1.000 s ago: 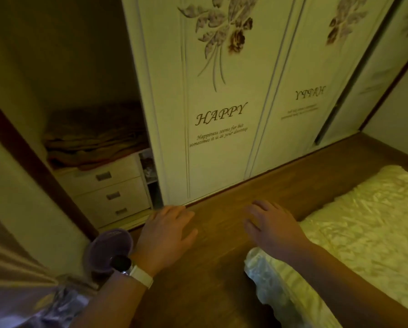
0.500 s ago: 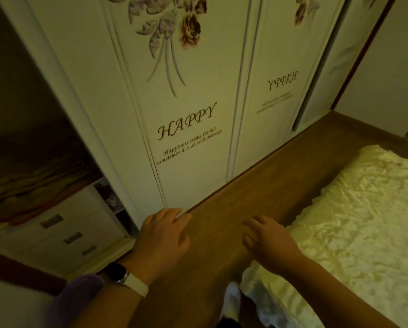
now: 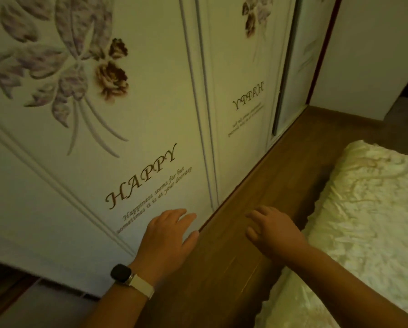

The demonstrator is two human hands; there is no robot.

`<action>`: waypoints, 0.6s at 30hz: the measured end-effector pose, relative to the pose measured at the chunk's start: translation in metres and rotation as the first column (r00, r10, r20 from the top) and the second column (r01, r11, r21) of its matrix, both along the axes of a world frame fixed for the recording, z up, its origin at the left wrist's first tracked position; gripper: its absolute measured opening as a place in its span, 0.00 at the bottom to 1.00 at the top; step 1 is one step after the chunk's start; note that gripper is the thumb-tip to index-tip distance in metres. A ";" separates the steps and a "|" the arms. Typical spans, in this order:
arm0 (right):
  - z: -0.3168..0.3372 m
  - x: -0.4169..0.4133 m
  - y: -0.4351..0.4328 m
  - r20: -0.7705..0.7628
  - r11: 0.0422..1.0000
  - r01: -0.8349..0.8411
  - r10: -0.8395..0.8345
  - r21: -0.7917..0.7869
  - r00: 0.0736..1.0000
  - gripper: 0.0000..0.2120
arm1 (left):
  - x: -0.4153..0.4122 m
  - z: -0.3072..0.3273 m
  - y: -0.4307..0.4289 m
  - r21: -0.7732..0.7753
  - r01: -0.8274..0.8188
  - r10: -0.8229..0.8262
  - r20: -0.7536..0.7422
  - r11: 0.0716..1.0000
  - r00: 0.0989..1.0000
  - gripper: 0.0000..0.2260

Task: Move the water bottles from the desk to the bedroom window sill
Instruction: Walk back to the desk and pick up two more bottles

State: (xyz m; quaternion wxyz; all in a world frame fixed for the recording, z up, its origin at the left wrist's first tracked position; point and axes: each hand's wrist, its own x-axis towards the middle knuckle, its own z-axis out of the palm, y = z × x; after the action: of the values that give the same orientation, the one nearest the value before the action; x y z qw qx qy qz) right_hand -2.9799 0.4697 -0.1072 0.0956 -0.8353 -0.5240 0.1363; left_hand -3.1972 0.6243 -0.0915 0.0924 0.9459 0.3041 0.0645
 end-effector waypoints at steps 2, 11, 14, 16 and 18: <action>0.000 0.017 0.005 -0.015 1.000 0.013 -0.013 -0.014 1.000 0.23 | 0.028 0.000 0.015 -0.013 0.031 -0.032 -0.021 0.999 0.999 0.29; -0.025 0.095 0.056 -0.040 0.980 0.168 -0.173 -0.106 0.984 0.23 | 0.154 -0.032 0.101 -0.041 0.241 -0.242 -0.004 0.970 0.970 0.21; -0.027 0.134 0.085 -0.017 0.964 0.234 -0.238 -0.128 0.971 0.22 | 0.205 -0.044 0.141 -0.027 0.311 -0.311 0.014 0.950 0.950 0.21; -0.025 0.161 0.105 0.000 0.948 0.290 -0.292 -0.132 0.956 0.21 | 0.241 -0.047 0.169 -0.018 0.372 -0.372 0.017 0.928 0.928 0.21; -0.021 0.184 0.124 0.014 0.928 0.349 -0.350 -0.132 0.937 0.21 | 0.275 -0.048 0.196 -0.021 0.424 -0.424 0.004 0.905 0.906 0.21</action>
State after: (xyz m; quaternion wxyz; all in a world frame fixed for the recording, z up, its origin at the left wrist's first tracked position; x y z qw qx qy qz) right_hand -2.7954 0.5932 -0.1282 0.0654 -0.9190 -0.3563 0.1556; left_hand -2.9220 0.8199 -0.1392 0.1142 0.9884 0.0920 0.0396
